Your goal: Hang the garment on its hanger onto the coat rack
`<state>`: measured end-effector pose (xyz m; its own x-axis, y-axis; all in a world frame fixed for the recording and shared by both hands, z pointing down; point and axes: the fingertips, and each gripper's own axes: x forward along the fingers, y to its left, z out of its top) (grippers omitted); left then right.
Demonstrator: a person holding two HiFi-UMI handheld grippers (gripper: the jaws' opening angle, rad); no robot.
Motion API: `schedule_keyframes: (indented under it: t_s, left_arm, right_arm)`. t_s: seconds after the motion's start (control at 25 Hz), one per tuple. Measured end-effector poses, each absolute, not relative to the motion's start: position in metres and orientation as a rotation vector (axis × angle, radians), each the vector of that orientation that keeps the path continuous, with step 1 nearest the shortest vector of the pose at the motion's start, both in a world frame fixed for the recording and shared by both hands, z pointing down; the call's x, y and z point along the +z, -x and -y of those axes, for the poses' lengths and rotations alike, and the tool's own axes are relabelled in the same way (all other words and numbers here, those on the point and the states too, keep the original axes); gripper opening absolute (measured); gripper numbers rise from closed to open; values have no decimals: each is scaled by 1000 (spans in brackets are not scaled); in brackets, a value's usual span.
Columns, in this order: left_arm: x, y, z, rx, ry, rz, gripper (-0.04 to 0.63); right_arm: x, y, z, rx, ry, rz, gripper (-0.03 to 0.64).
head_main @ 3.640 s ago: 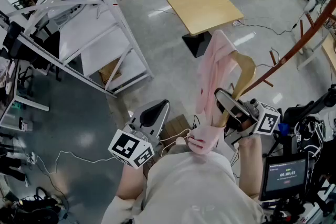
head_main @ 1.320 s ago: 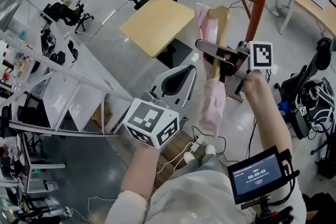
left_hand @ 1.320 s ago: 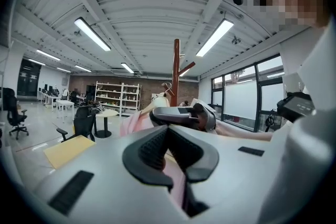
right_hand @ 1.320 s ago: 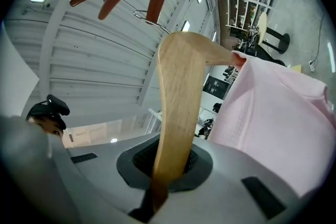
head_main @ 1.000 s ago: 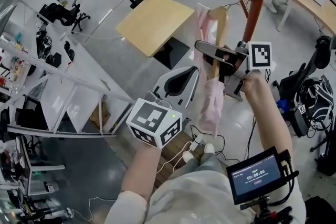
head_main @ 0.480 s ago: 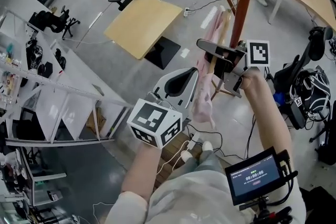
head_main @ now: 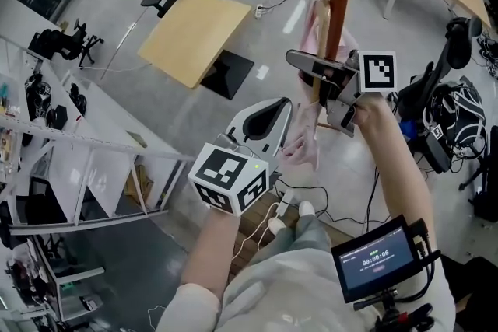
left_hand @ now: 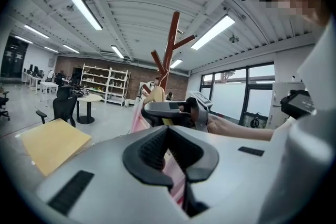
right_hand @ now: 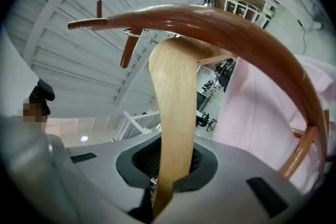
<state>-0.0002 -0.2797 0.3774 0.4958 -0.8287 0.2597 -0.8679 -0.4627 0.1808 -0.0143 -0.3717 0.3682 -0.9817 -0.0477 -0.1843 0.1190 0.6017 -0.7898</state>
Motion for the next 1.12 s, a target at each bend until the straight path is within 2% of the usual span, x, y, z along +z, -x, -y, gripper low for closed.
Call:
schedule_keyframes:
  t_s: [0.16, 0.24, 0.4, 0.84, 1.0, 1.12]
  left_arm:
    - [381, -5, 280, 183, -2457, 1413, 5]
    - [381, -6, 280, 172, -2459, 1405, 5]
    - [382, -8, 281, 161, -2465, 1387, 5]
    - [394, -13, 293, 111, -2474, 1342, 5]
    - [398, -17, 297, 95, -2480, 1324, 5]
    - [387, -21, 286, 81, -2483, 1309, 5]
  right_arm:
    - [377, 9, 378, -1267, 89, -2752, 15]
    - [380, 8, 382, -1252, 159, -2793, 53]
    - [390, 2, 388, -1240, 273, -2853, 78]
    - [432, -30, 421, -922, 787, -3217, 81]
    - [429, -54, 441, -699, 1002, -3253, 80]
    - [414, -67, 430, -708, 1006, -3233, 80]
